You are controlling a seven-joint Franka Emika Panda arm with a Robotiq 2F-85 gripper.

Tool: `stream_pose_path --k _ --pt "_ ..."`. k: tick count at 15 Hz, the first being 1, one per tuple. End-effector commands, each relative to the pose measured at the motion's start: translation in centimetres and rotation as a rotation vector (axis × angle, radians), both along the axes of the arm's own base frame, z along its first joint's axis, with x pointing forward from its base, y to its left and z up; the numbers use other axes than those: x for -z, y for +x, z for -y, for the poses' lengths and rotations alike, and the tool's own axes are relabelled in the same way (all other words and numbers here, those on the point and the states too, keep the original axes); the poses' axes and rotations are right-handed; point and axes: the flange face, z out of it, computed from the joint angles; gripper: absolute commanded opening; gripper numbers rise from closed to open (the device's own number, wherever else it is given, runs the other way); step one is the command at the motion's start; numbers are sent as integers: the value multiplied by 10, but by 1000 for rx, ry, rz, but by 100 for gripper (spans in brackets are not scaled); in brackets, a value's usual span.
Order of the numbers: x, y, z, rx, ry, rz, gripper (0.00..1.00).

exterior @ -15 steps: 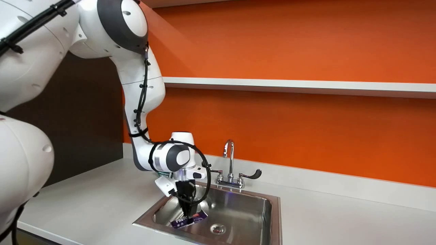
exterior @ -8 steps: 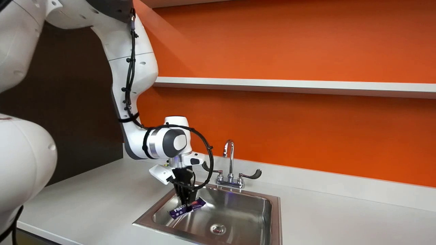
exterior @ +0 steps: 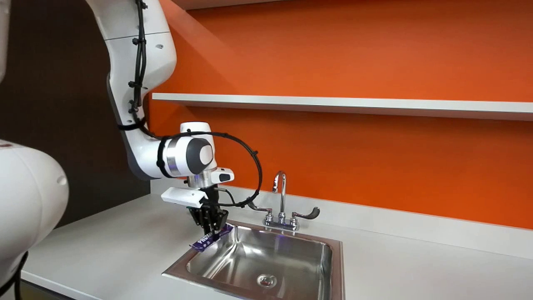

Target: Remove the purple packet from the sink and place it on the left side of the counter.

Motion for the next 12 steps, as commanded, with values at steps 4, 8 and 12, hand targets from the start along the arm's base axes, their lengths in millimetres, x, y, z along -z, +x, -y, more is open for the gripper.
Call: stream_pose_path --k 4,8,12 --pt "-25 -17 -66 -357 25 -19 8" --pt "-17 -19 -102 -509 48 -48 8" --pt "-8 -21 -118 -580 49 -90 8"
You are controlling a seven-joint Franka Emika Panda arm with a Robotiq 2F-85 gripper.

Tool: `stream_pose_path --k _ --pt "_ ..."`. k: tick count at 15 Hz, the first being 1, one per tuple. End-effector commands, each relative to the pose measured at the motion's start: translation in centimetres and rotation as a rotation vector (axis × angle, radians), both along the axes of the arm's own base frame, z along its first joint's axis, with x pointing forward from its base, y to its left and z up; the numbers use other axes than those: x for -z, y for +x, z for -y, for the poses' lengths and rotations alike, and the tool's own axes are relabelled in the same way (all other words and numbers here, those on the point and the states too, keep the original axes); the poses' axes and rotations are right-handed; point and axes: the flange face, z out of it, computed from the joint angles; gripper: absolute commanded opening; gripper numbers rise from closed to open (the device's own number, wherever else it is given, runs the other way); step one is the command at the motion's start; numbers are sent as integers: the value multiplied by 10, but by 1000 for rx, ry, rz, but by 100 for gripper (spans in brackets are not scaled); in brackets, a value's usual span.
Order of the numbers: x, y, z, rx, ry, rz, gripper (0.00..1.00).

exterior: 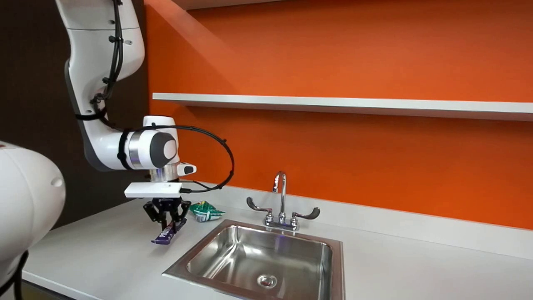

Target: Remove the purple packet from the sink and place it on the left side of the counter.

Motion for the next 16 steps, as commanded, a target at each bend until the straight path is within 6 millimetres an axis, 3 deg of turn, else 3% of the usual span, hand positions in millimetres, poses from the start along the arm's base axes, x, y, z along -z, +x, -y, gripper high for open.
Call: stream_pose_path --k 1,16 --pt "4 2 -3 -58 -12 -46 8" --pt "40 18 -3 -74 -48 -130 8"
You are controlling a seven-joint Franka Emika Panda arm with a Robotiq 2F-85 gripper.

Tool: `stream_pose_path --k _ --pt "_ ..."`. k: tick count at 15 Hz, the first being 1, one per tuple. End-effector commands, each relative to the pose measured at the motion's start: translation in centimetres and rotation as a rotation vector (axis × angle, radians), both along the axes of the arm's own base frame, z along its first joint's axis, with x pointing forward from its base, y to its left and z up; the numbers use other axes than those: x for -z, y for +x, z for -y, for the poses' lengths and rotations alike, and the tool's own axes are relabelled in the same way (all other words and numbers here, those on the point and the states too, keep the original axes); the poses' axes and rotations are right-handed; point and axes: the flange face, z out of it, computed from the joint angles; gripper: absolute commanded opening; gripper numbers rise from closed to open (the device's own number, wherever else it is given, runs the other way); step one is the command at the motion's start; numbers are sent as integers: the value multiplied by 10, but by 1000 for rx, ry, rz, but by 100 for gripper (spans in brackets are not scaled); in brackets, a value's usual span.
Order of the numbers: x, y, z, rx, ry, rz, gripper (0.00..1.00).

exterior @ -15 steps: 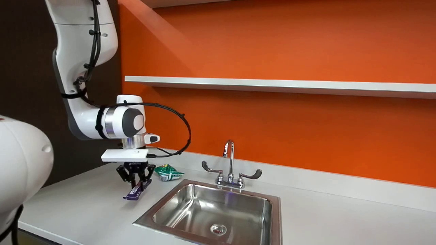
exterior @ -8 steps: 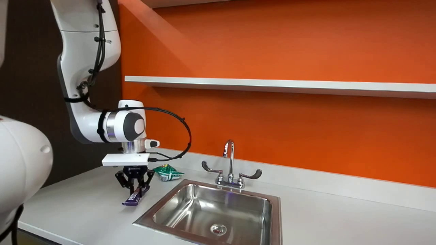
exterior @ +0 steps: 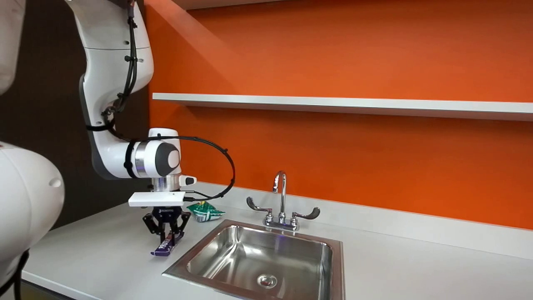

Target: Remove the purple packet from the sink and place it on the left side of the counter.

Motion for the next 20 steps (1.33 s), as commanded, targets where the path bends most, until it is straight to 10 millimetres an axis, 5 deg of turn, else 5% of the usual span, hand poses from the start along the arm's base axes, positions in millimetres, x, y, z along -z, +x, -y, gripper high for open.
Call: stream_pose_path --k 1,6,7,14,20 --pt "5 11 1 -12 -18 -27 8" --pt "12 16 1 -10 -33 -43 8" --pt "12 17 2 -8 -35 -47 56" --pt "-5 18 3 9 -25 -36 100" --pt "-37 19 22 114 -2 35 100"
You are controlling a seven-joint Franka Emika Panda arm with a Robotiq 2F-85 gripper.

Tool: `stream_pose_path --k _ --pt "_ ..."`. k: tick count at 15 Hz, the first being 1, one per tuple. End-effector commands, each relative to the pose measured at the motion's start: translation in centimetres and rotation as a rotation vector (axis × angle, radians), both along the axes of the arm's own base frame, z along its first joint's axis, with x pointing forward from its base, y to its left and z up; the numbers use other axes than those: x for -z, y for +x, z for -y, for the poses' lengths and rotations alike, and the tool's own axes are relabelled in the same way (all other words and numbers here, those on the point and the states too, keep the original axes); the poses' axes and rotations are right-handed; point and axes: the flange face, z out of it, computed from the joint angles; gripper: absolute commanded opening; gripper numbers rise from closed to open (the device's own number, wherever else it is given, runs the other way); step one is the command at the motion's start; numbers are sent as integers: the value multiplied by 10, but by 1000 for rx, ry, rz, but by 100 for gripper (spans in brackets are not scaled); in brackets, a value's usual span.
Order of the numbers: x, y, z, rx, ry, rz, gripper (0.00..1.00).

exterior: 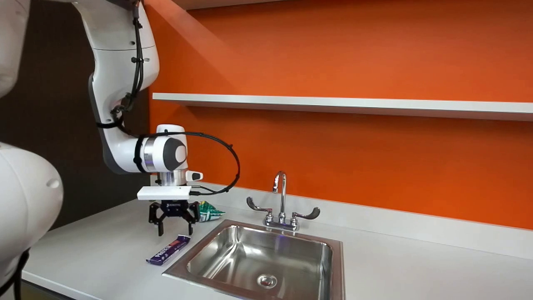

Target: Remove the purple packet from the sink and place it on the left side of the counter.

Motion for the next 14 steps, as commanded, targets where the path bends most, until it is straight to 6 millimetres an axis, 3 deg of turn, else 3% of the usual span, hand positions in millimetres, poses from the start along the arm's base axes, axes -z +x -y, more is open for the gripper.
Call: stream_pose_path --k 1,7,14 --pt "-33 -6 20 99 12 47 100" --pt "-59 -26 52 240 29 84 100" --pt "-69 -68 65 301 34 83 100"
